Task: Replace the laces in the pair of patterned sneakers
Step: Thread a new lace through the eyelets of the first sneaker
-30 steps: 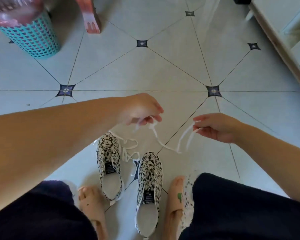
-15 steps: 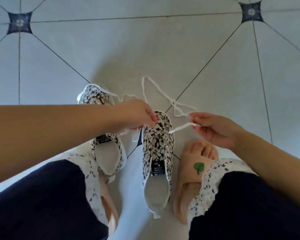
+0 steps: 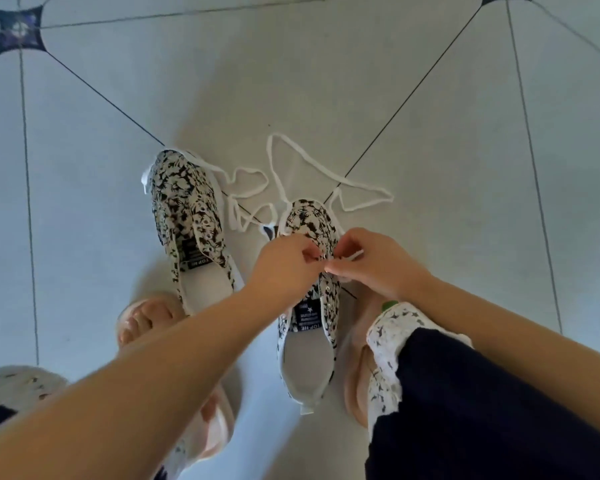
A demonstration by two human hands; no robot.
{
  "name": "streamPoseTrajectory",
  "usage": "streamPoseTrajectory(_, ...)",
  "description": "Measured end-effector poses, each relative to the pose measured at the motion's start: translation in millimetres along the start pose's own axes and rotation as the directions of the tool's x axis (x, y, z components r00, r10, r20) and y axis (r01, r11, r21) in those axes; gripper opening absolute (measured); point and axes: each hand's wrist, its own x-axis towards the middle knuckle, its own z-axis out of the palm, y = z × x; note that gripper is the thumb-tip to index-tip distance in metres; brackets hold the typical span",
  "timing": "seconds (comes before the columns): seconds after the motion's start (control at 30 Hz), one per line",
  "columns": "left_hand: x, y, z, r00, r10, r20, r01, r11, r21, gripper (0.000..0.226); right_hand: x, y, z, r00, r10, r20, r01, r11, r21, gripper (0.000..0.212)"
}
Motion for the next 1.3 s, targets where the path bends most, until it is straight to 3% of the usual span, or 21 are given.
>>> streamPoseTrajectory(0.1, -2, -4, 13, 0.992, -0.087, -0.092, 0.069, 0.981, -0.182, 0.023, 5, -1, 6, 0.994, -0.079, -0.076, 0.072, 0.994, -0.086, 0.022)
streamPoseTrajectory(0.3, -4, -6, 29, 0.955, -0.234, -0.182, 0.123, 0.871, -0.476, 0.022, 3, 7, 2, 0.992, -0.086, -0.097, 0.085, 0.996, -0.021, 0.006)
streamPoseTrajectory(0.6, -3, -7, 37, 0.915, -0.364, -0.171, 0.149, 0.702, -0.696, 0.03, 9, 11, -3, 0.964, -0.203, -0.17, 0.154, 0.951, -0.268, 0.007)
streamPoseTrajectory(0.73, -2, -9, 39, 0.916, -0.365, -0.164, 0.145, 0.684, -0.715, 0.024, 12, 5, -1, 0.96, -0.225, -0.169, 0.161, 0.931, -0.328, 0.009)
streamPoseTrajectory(0.97, -5, -6, 47, 0.905, -0.34, -0.257, 0.089, 0.74, -0.667, 0.021, 9, -1, 0, 0.962, -0.239, -0.13, 0.171, 0.903, -0.394, 0.013)
streamPoseTrajectory(1.13, -6, -5, 54, 0.888, -0.317, -0.334, 0.051, 0.788, -0.613, 0.024, 13, 1, 4, 0.978, -0.126, -0.168, 0.095, 0.979, -0.183, 0.005)
streamPoseTrajectory(1.3, -3, -6, 56, 0.893, -0.259, -0.368, 0.044, 0.864, -0.502, 0.026, 14, -2, 7, 0.985, -0.07, -0.155, 0.06, 0.996, -0.067, 0.014)
